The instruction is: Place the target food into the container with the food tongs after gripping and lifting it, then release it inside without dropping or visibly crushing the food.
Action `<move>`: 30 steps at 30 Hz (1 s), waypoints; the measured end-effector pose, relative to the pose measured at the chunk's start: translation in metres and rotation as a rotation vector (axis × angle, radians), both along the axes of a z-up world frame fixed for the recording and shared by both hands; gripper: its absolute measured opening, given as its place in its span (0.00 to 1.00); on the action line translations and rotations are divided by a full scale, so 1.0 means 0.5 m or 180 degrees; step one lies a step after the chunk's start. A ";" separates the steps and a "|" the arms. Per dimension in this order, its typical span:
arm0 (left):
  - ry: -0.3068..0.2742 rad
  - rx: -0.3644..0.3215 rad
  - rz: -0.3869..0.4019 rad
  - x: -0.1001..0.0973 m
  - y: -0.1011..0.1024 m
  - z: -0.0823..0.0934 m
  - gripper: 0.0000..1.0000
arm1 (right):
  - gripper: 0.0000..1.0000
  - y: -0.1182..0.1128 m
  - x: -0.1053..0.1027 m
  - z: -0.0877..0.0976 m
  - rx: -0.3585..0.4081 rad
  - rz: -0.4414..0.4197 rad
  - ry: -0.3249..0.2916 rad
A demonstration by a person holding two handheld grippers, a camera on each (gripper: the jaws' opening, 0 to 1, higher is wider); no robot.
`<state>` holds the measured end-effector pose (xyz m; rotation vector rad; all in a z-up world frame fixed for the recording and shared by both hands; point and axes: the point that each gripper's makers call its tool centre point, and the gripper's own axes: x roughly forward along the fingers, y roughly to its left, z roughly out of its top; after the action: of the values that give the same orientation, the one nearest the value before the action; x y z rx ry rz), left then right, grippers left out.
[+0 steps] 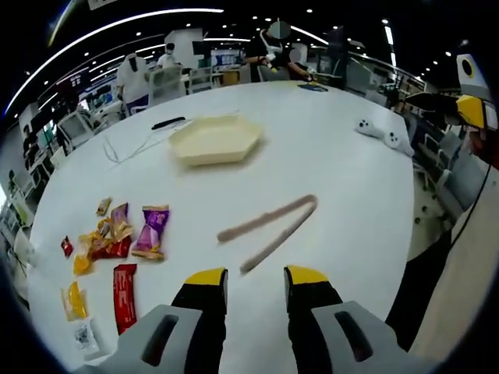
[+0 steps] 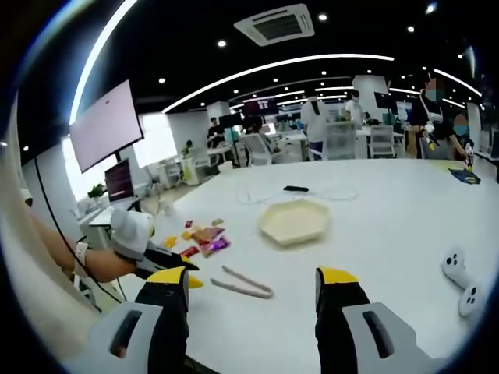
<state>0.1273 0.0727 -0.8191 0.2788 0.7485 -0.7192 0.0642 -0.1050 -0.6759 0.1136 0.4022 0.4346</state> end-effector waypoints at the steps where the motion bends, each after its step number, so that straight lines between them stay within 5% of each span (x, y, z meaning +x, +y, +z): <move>1: -0.0001 0.0005 -0.0003 0.001 0.000 -0.001 0.27 | 0.66 -0.001 0.001 -0.001 0.0001 -0.0002 0.0006; 30: 0.0035 0.0190 -0.0119 0.013 -0.012 -0.042 0.21 | 0.65 -0.048 -0.003 -0.017 -0.0134 -0.0036 0.0120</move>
<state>0.1340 0.0668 -0.8403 0.3442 0.7779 -0.7350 0.0628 -0.1291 -0.6846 0.0832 0.4475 0.4132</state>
